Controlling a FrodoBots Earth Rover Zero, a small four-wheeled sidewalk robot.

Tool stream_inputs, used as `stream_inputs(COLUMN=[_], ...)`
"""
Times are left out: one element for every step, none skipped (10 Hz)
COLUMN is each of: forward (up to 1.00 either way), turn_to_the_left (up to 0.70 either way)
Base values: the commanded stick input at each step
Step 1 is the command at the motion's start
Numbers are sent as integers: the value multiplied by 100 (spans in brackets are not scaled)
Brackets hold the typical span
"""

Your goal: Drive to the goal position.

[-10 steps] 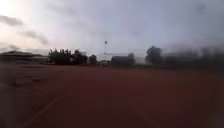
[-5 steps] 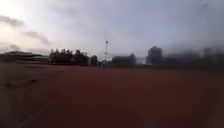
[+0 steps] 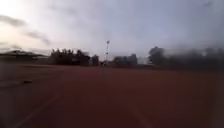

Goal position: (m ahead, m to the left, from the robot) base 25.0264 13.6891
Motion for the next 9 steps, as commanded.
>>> stream_inputs(forward=[70,70,70,70,70,70,70,70,70], turn_to_the_left=[0,0,0,0,0,0,0,0,0])
